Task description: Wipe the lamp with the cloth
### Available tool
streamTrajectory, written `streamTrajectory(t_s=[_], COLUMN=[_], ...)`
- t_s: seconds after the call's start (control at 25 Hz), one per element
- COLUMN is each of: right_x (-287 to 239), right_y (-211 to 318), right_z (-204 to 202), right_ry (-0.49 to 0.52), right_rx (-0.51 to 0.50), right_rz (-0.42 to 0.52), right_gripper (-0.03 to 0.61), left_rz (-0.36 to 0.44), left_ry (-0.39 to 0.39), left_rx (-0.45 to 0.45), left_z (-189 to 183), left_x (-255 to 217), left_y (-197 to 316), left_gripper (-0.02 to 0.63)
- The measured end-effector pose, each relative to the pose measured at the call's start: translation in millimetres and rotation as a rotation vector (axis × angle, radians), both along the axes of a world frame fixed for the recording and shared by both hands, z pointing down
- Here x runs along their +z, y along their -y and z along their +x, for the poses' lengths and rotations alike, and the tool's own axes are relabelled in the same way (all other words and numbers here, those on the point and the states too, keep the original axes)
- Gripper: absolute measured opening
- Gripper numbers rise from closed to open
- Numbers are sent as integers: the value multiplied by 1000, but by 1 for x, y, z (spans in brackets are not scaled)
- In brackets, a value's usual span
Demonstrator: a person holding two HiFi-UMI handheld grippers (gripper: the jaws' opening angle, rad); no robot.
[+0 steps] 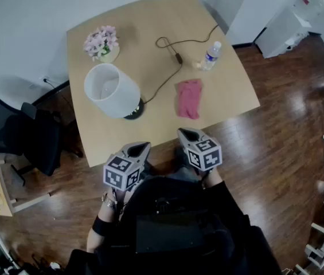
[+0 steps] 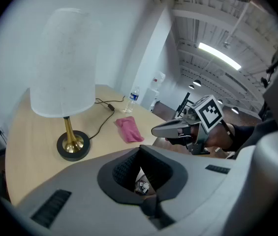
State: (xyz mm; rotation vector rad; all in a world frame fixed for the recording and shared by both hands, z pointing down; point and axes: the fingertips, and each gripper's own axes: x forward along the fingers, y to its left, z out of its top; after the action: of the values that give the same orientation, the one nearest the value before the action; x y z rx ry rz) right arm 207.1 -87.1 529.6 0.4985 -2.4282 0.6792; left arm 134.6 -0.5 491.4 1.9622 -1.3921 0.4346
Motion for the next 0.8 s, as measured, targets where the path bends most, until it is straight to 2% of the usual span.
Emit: streamTrajectory(t_s=[0.16,0.2,0.28,0.44,0.56,0.8], right_x=[15,20,33,59,79,115], right_y=[25,34,54,98,130,184], right_z=[9,11,13,11,7,-11], right_ry=[-32,-45,-78,-138,-173,-249], right_rx=[43,60,94,153,196,255], right_rz=[6,10,13,20,32,63], right_gripper=[6,28,137,257,301,325], left_rz=[-17,-25,-41,-65,-86,-113], left_ry=[-8,-10,-11,-1,7,20], left_rx=[-17,-19,-23,-45,-74,-160], left_z=[6,7,8,8,4,-11], left_x=[7,9,11,14,17,22], left_y=[8,9,10,11,9,1], left_gripper=[-8,-8,-8,-8,-8,-8])
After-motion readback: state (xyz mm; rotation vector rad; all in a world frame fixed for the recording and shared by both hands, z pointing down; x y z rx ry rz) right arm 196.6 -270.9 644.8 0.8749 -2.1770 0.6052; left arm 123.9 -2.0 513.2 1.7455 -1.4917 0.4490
